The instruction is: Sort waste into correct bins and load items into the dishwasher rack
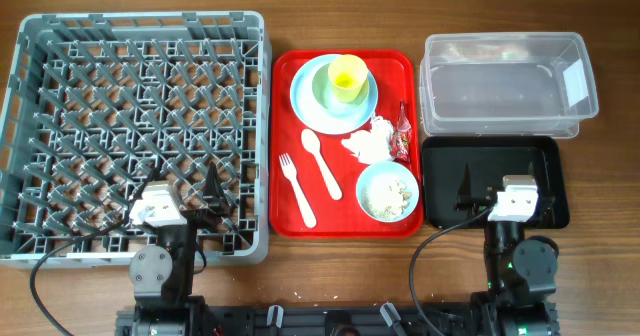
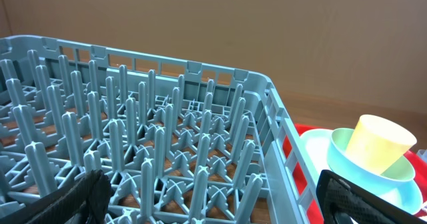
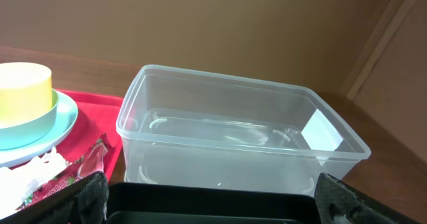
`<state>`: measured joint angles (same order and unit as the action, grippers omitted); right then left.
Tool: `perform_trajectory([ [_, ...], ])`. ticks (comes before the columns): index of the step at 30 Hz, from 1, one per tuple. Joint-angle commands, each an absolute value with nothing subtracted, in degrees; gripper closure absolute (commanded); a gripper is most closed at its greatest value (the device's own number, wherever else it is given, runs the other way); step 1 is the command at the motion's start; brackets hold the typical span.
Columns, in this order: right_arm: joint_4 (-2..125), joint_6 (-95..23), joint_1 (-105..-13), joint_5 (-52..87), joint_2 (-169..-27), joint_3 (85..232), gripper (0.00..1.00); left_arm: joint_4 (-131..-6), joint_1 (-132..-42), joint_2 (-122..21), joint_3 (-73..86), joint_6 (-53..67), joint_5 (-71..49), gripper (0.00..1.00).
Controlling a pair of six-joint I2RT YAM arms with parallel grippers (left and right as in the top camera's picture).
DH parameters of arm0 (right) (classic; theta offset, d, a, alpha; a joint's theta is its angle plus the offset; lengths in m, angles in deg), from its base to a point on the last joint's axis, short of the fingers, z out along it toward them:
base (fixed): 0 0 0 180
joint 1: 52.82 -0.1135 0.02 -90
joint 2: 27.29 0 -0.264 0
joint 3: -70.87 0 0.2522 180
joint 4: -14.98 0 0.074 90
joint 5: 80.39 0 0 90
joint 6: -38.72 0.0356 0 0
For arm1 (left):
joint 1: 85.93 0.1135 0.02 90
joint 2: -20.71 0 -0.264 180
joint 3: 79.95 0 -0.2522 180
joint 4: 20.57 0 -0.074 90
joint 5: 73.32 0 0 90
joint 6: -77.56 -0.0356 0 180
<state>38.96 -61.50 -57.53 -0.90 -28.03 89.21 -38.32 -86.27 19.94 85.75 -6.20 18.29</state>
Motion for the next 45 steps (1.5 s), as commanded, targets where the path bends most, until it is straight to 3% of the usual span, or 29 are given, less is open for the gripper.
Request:
perform_trajectory([
  [1,38.8,-61.8,-57.3,-0.4,-28.1,89.2,0.00,-38.4,-86.4,20.3,86.0,-7.4,18.1,0.00],
  [5,38.8,-61.8,-57.3,-0.4,-28.1,89.2,0.00,-36.2,-86.5,20.3,86.0,-7.3,15.5,0.00],
  [10,38.8,-61.8,-57.3,-0.4,-28.1,89.2,0.00,-34.4,-86.5,20.2,80.2,6.5,5.7,0.00],
  [15,38.8,-61.8,-57.3,-0.4,-28.1,89.2,0.00,-55.8,-86.5,8.7,58.5,3.1,2.9,0.00],
  [20,38.8,-61.8,-57.3,-0.4,-28.1,89.2,0.00,-88.9,-86.5,-28.6,15.2,-2.7,-8.5,0.00],
  [23,38.8,-61.7,-57.3,-0.4,-28.1,89.2,0.00,-94.2,-86.5,-43.1,1.3,1.7,-13.2,0.00],
  [24,38.8,-61.8,-57.3,-0.4,-28.1,89.2,0.00,-94.4,-86.5,-46.0,0.9,5.1,-19.0,0.07],
  [25,38.8,-61.8,-57.3,-0.4,-28.1,89.2,0.00,-97.0,-87.3,-48.8,1.0,6.3,-20.5,0.23],
  [26,38.8,-61.8,-57.3,-0.4,-28.1,89.2,0.00,-99.5,-88.4,-50.8,1.0,6.4,-19.5,0.23],
  [27,38.8,-61.8,-57.3,-0.4,-28.1,89.2,0.00,-104.2,-92.4,-55.1,1.4,9.3,-13.6,0.57],
  [28,38.8,-61.8,-57.3,-0.4,-28.1,89.2,0.00,-105.4,-94.9,-56.9,2.0,10.8,-10.4,0.64],
  [30,38.8,-61.8,-57.3,-0.4,-28.1,89.2,0.00,-105.1,-103.6,-61.5,4.7,15.4,-0.9,0.93],
  [31,38.8,-61.8,-57.3,-0.4,-28.1,89.2,0.00,-104.1,-109.0,-64.0,6.0,19.4,5.4,0.96],
  [37,38.8,-61.8,-57.3,-0.4,-28.1,89.2,0.00,-93.1,-126.8,-77.9,13.5,45.2,22.3,0.85],
  [42,38.8,-61.8,-57.3,-0.4,-28.1,89.2,0.00,-92.6,-130.2,-85.2,13.8,48.7,30.1,0.75],
  [43,38.8,-61.8,-57.3,-0.4,-28.1,89.2,0.00,-92.5,-130.2,-85.9,14.7,48.7,30.9,0.59],
  [45,38.8,-61.8,-57.3,-0.4,-28.1,89.2,0.00,-91.0,-130.0,-86.0,17.2,48.7,31.3,0.58],
])
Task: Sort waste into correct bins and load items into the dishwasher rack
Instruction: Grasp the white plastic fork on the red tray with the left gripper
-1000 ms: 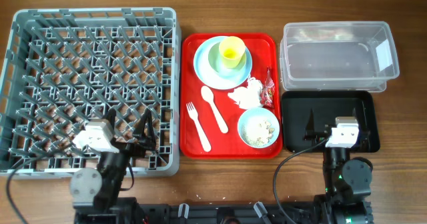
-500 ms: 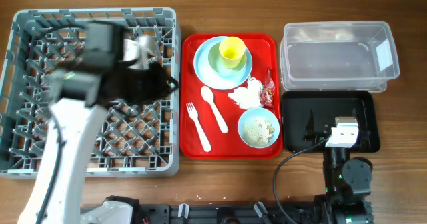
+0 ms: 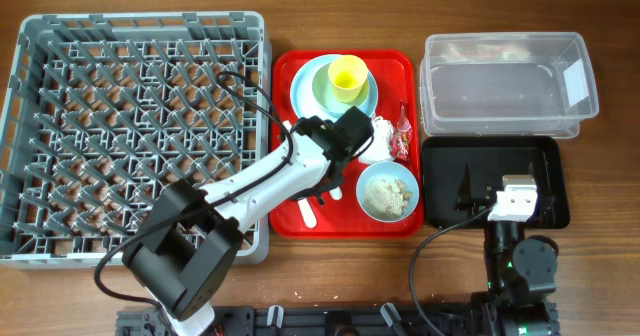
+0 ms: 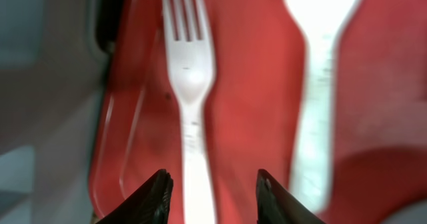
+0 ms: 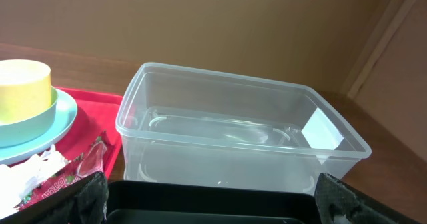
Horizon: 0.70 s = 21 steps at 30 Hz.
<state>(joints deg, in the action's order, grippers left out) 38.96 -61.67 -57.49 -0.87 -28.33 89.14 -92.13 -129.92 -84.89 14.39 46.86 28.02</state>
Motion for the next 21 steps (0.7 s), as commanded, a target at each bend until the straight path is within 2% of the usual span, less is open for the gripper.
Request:
perform_trajectory([
  [1,38.8,-61.8,-57.3,-0.4,-28.1,89.2,0.00,-89.3,-130.0,-86.0,18.7,48.7,31.1,0.59],
  [7,38.8,-61.8,-57.3,-0.4,-28.1,89.2,0.00,-77.9,-130.6,-86.0,27.9,48.7,27.4,0.67],
  [9,38.8,-61.8,-57.3,-0.4,-28.1,89.2,0.00,-77.5,-130.7,-86.0,28.3,48.6,27.4,0.96],
  [16,38.8,-61.8,-57.3,-0.4,-28.1,89.2,0.00,-80.4,-130.7,-79.8,22.0,38.7,28.0,0.96],
  [19,38.8,-61.8,-57.3,-0.4,-28.1,89.2,0.00,-83.5,-130.4,-71.9,18.4,38.4,31.3,0.96],
  [21,38.8,-61.8,-57.3,-0.4,-28.1,89.2,0.00,-83.6,-128.7,-65.3,17.8,32.3,33.9,0.96],
])
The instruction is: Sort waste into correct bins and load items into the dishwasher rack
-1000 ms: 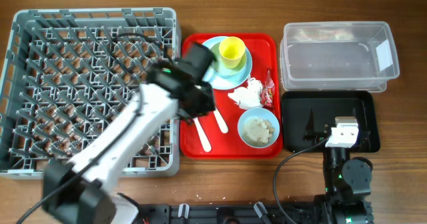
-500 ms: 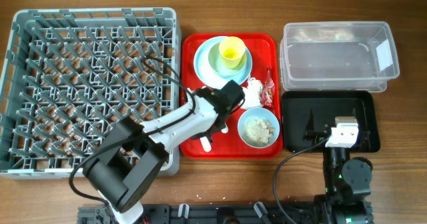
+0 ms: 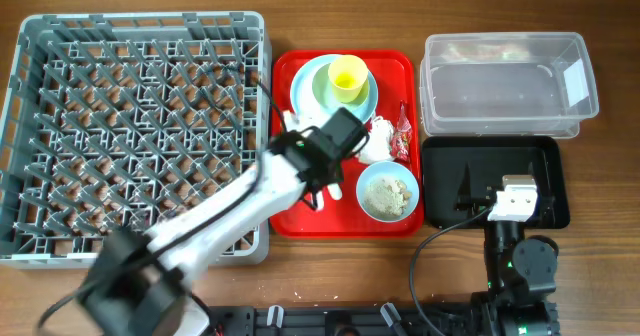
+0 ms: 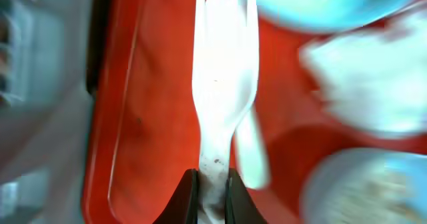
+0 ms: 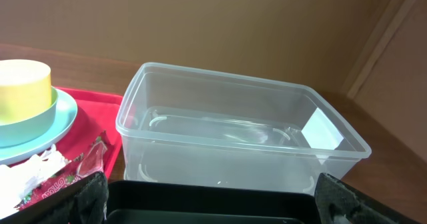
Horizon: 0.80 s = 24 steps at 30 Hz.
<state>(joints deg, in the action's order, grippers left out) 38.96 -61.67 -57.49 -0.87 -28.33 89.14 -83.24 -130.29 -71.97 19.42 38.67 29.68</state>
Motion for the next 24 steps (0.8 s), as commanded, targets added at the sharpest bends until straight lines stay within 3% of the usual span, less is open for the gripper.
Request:
perform_trajectory([
  [1,38.8,-61.8,-57.3,-0.4,-28.1,89.2,0.00,-84.7,-126.9,-61.5,17.8,27.6,37.9,0.96],
  [5,38.8,-61.8,-57.3,-0.4,-28.1,89.2,0.00,-87.2,-118.2,-56.5,17.8,15.3,40.3,0.96],
  [9,38.8,-61.8,-57.3,-0.4,-28.1,89.2,0.00,-88.8,-110.4,-60.0,17.8,3.1,27.9,0.94],
  [21,38.8,-61.8,-57.3,-0.4,-28.1,89.2,0.00,-89.2,-106.6,-72.3,17.8,4.9,25.3,0.94],
  [23,38.8,-61.8,-57.3,-0.4,-28.1,89.2,0.00,-89.1,-106.6,-72.3,17.8,6.5,25.5,0.89],
  [24,38.8,-61.8,-57.3,-0.4,-28.1,89.2,0.00,-89.0,-106.6,-72.3,17.8,8.0,25.7,0.78],
])
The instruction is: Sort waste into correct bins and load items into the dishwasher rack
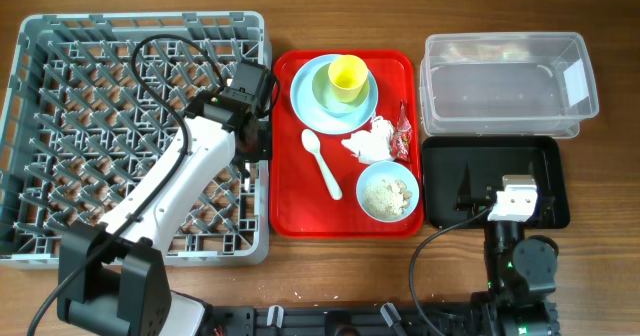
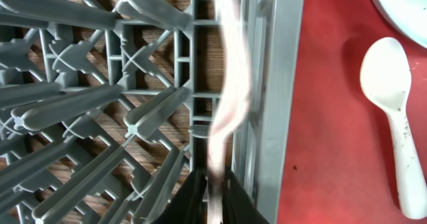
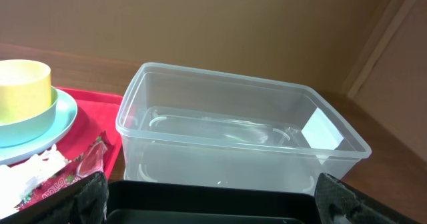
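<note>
In the left wrist view my left gripper (image 2: 215,199) is shut on the handle of a white fork (image 2: 230,71), blurred, which hangs over the cells along the right wall of the grey dishwasher rack (image 1: 40,36). From overhead the left gripper (image 1: 256,136) is at that wall's inner side. A white spoon (image 1: 322,163) lies on the red tray (image 1: 290,211). On the tray too are a yellow cup (image 1: 347,74) in a green bowl on a blue plate, a bowl with food scraps (image 1: 388,191), a crumpled napkin (image 1: 368,141) and a red wrapper (image 1: 403,129). My right gripper (image 3: 213,201) stands open at the black bin.
A clear plastic container (image 1: 508,86) stands at the back right, with the black bin (image 1: 495,166) in front of it. The rack (image 2: 100,104) is full of upright grey pegs. The right arm's base sits at the table's front edge.
My left gripper has moved with the fork from over the red tray to the rack's right wall. The fork is gone from the tray. The right arm has not moved.
Both arms were parked at the front, the fork and spoon lying on the tray. Then my left gripper was open over the fork. Then it was shut on the fork's handle above the tray, and now it holds the fork over the rack's right edge.
</note>
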`<state>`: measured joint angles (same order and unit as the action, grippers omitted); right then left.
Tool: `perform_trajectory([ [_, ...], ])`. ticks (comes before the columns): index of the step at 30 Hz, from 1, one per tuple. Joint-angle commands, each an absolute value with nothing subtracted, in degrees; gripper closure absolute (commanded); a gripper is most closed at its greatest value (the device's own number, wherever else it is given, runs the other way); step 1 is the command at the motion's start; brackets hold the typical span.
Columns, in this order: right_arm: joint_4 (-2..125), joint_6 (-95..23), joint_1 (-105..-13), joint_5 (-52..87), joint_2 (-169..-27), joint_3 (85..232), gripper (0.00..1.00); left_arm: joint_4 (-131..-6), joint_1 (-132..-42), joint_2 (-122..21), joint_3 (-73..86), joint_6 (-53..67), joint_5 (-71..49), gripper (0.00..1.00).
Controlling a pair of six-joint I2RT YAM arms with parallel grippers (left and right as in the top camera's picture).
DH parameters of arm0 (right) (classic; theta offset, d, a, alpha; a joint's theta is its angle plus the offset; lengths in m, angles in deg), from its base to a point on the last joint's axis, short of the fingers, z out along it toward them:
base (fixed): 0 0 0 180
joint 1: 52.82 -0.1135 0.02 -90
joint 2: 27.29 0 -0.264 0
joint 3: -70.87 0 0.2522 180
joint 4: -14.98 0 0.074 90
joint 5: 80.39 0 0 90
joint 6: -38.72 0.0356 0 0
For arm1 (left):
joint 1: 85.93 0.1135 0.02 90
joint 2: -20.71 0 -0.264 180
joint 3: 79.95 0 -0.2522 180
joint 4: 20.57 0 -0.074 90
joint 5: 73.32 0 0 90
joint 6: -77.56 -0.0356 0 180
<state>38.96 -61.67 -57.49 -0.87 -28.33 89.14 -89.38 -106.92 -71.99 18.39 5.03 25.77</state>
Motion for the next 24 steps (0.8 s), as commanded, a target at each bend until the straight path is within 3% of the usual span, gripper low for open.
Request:
perform_trajectory([
  [1,38.8,-61.8,-57.3,-0.4,-28.1,89.2,0.00,-89.0,-106.6,-72.3,17.8,9.0,25.7,0.75],
  [7,38.8,-61.8,-57.3,-0.4,-28.1,89.2,0.00,-89.9,-106.7,-70.1,12.9,11.2,24.7,0.77],
  [9,38.8,-61.8,-57.3,-0.4,-28.1,89.2,0.00,-89.9,-106.9,-66.7,10.8,12.6,16.5,0.75],
  [12,38.8,-61.8,-57.3,-0.4,-28.1,89.2,0.00,-89.0,-109.9,-65.3,11.2,24.3,12.0,0.69],
  [14,38.8,-61.8,-57.3,-0.4,-28.1,89.2,0.00,-85.9,-114.7,-66.6,13.4,30.5,13.8,0.59],
  [17,38.8,-61.8,-57.3,-0.4,-28.1,89.2,0.00,-78.6,-121.8,-69.7,17.9,39.8,19.6,0.55],
  [19,38.8,-61.8,-57.3,-0.4,-28.1,89.2,0.00,-75.2,-126.3,-73.6,19.0,45.1,25.1,0.57],
  [20,38.8,-61.8,-57.3,-0.4,-28.1,89.2,0.00,-74.8,-127.6,-75.6,19.0,48.4,28.4,0.52],
  [24,38.8,-61.8,-57.3,-0.4,-28.1,89.2,0.00,-72.6,-129.4,-82.2,19.0,51.7,30.3,0.54],
])
